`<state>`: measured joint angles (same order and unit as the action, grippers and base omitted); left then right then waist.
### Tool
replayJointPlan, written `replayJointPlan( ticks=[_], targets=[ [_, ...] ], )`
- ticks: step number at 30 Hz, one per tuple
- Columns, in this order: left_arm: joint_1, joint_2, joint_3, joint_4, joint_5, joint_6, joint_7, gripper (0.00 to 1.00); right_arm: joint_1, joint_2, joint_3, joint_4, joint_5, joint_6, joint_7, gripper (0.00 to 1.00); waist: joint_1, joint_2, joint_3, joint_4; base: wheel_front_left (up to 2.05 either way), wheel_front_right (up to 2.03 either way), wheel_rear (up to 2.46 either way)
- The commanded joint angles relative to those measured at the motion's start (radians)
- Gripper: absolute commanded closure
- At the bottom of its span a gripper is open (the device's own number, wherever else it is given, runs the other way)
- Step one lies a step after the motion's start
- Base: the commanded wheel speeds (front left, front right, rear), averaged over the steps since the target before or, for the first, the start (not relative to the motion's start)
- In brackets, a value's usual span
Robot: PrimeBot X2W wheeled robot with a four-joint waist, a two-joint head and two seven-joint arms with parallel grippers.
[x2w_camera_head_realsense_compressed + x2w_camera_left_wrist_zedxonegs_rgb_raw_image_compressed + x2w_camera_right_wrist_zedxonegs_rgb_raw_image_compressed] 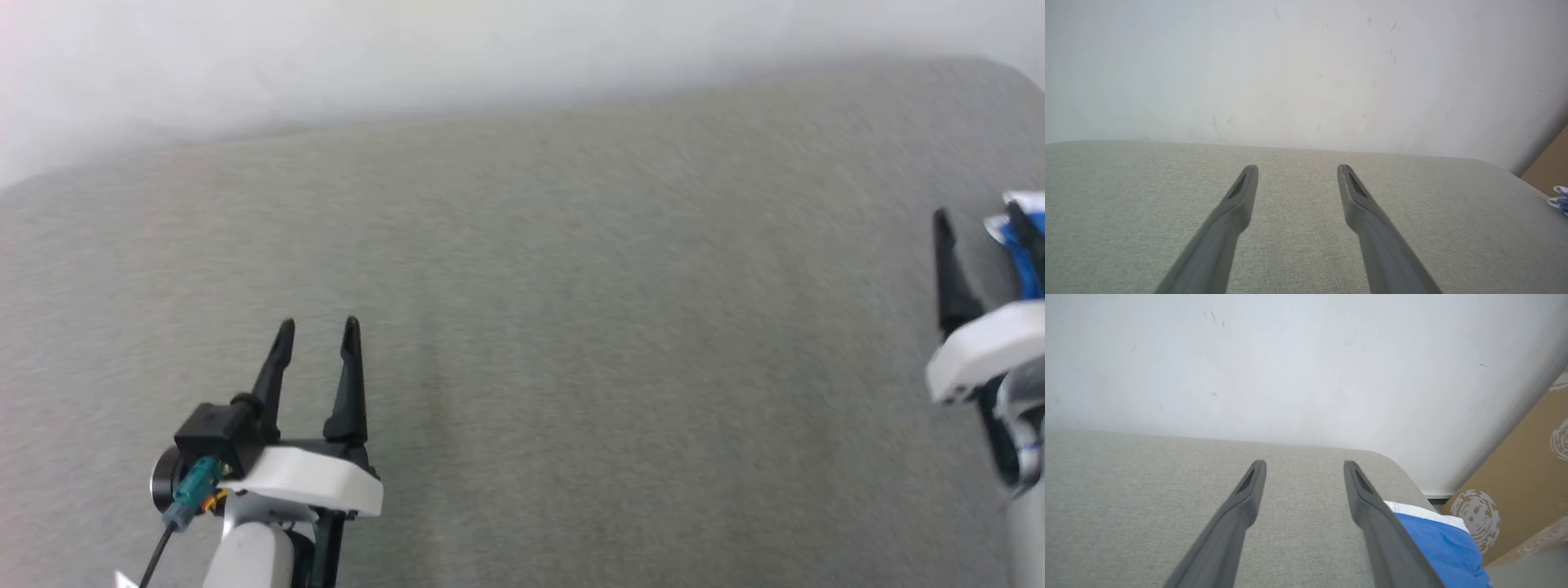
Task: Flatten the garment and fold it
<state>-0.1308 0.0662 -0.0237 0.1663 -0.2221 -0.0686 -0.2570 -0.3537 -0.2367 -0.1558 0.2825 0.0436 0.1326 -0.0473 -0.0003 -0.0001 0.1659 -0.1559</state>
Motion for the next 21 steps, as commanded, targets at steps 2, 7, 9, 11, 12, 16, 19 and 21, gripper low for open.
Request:
replayJointPlan(
  ticks=[2,7,9,11,12,16,19,21],
  targets=[
    [0.02,-0.006,0.003,0.01,-0.006,0.004,-0.005,0.0,0.064,0.036,0.013,-0.079,0.023,-0.002,0.001,0.0,0.0003,0.0001,-0.121,0.124,0.0,0.0,0.0],
    [0.045,-0.01,0.001,0.024,-0.008,0.002,-0.005,0.0,0.172,0.107,0.041,-0.194,0.026,-0.002,-0.012,0.0,0.0003,0.0001,-0.158,0.15,0.0,0.0,0.0],
    [0.048,-0.011,0.0,0.029,-0.009,0.001,-0.005,0.0,0.19,0.12,0.041,-0.207,0.026,-0.002,-0.019,0.0,0.0003,0.0001,-0.166,0.155,0.0,0.0,0.0],
    [0.055,-0.012,-0.002,0.038,-0.014,-0.002,-0.005,0.0,0.226,0.143,0.042,-0.223,0.027,-0.002,-0.031,0.0,0.0003,0.0001,-0.179,0.163,0.0,0.0,0.0],
    [0.058,-0.013,-0.003,0.041,-0.015,-0.004,-0.005,0.0,0.242,0.152,0.044,-0.227,0.028,-0.002,-0.037,0.0,0.0003,0.0001,-0.184,0.165,0.0,0.0,0.0],
    [0.074,-0.014,-0.013,0.055,-0.024,-0.015,-0.005,0.0,0.295,0.174,0.065,-0.226,0.029,-0.002,-0.059,0.0,0.0003,0.0001,-0.198,0.172,0.0,0.0,0.0],
    [0.086,-0.015,-0.019,0.06,-0.026,-0.02,-0.005,0.0,0.326,0.182,0.076,-0.225,0.02,-0.002,-0.081,0.0,0.0003,0.0001,-0.203,0.174,0.0,0.0,0.0],
    [0.094,-0.015,-0.02,0.058,-0.026,-0.021,-0.005,0.0,0.353,0.185,0.08,-0.221,0.012,-0.002,-0.099,0.0,0.0003,0.0001,-0.203,0.179,0.0,0.0,0.0]
  ],
)
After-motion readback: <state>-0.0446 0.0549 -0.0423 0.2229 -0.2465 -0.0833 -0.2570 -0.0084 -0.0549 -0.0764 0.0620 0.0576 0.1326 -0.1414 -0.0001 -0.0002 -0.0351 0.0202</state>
